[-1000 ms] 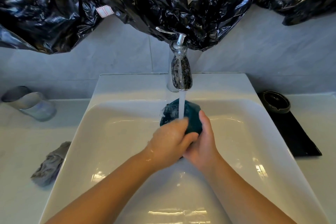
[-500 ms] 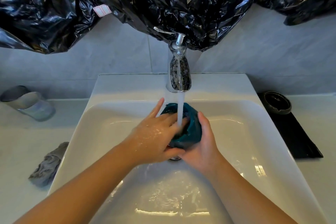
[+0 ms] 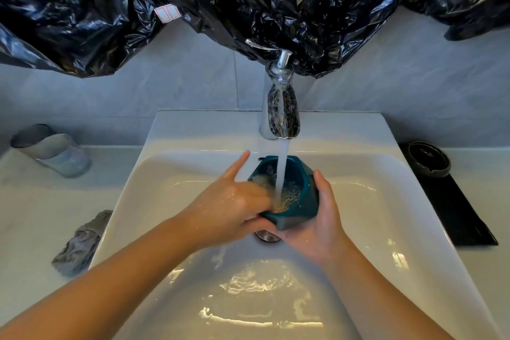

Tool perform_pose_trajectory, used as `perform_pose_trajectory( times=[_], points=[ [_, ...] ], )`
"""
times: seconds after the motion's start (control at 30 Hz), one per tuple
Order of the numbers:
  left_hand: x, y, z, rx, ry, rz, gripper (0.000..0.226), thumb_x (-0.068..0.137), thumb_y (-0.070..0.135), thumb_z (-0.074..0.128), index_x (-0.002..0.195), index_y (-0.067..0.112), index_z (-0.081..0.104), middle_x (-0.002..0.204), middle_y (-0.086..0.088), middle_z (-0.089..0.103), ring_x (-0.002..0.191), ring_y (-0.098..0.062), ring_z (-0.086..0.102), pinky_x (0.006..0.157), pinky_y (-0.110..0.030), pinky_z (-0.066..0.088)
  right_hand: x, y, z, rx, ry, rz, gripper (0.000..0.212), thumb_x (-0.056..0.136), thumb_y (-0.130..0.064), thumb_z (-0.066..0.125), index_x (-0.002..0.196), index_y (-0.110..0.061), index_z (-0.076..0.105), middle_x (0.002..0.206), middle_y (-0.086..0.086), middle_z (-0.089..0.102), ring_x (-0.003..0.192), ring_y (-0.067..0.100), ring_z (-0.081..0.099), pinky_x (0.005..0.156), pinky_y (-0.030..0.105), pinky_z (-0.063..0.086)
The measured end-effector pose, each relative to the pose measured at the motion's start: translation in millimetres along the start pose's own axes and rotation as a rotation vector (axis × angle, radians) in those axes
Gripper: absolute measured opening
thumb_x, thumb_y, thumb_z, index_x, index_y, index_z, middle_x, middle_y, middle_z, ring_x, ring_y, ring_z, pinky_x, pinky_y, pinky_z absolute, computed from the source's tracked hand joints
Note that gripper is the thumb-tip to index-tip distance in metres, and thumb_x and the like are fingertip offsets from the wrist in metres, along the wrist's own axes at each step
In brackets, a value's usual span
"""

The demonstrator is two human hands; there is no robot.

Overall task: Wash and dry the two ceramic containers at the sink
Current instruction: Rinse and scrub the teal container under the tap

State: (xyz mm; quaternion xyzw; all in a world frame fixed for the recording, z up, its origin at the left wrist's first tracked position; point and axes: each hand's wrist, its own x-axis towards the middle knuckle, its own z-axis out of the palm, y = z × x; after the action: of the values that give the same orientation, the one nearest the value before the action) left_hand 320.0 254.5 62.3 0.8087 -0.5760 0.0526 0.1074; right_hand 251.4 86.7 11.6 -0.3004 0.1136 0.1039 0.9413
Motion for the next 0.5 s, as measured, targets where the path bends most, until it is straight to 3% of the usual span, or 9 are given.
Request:
perform_pose_trajectory(
  times=[0.1,0.17,0.23,0.3,0.4,0.5],
  points=[
    [1,-8,-7,0.202,-0.103,0.028,0.036,0.089,0.060,0.046,0.089,0.032,0.069,0.084,0.012,0.070,0.086,-0.008,0.068,0.114,-0.062,0.008,0,4,1,-0.031,-0.019,0.027,0.073,0.076,-0.056,0.069,0.137,-0.016,0.058,0.139,0.019,0.057,0.127,0.038,0.053,0.113,0.058,0.032],
    [4,-1,-3,0.218,-0.144,0.042,0.030,0.089,0.052,0.052,0.102,0.031,0.068,0.094,0.011,0.072,0.095,-0.010,0.068,0.115,-0.061,0.015,1,4,2,-0.025,0.006,-0.016,0.064,0.084,-0.053,0.058,0.135,-0.014,0.059,0.133,0.018,0.061,0.121,0.035,0.058,0.107,0.055,0.041],
    [7,11,7,0.089,-0.129,-0.002,0.028,0.084,0.033,0.066,0.110,0.023,0.065,0.101,0.005,0.073,0.096,-0.016,0.069,0.107,-0.050,0.040,2,4,4,-0.031,0.070,-0.073,0.062,0.090,-0.052,0.046,0.134,-0.010,0.059,0.127,0.019,0.063,0.114,0.033,0.062,0.096,0.049,0.048],
    [10,22,9,-0.160,-0.116,-0.129,0.025,0.083,0.020,0.069,0.107,0.017,0.063,0.101,0.000,0.070,0.090,-0.021,0.066,0.083,-0.037,0.055,2,2,2,-0.030,0.110,-0.107,0.062,0.091,-0.052,0.044,0.131,-0.008,0.061,0.124,0.020,0.063,0.111,0.032,0.063,0.091,0.044,0.052],
    [22,37,10,-0.363,-0.008,-0.326,0.010,0.088,0.021,0.062,0.091,0.011,0.061,0.086,0.000,0.064,0.077,-0.018,0.060,0.067,-0.027,0.048,-1,0,3,0.005,0.109,-0.143,0.056,0.090,-0.050,0.041,0.112,-0.011,0.074,0.109,0.015,0.071,0.099,0.027,0.070,0.077,0.036,0.060],
    [33,51,16,-0.500,0.110,-0.442,0.016,0.090,0.023,0.059,0.080,0.012,0.054,0.074,0.006,0.054,0.067,-0.012,0.050,0.061,-0.025,0.043,-3,0,3,0.031,0.130,-0.209,0.054,0.086,-0.049,0.044,0.105,-0.011,0.077,0.105,0.014,0.073,0.097,0.026,0.071,0.081,0.035,0.059]
  ],
)
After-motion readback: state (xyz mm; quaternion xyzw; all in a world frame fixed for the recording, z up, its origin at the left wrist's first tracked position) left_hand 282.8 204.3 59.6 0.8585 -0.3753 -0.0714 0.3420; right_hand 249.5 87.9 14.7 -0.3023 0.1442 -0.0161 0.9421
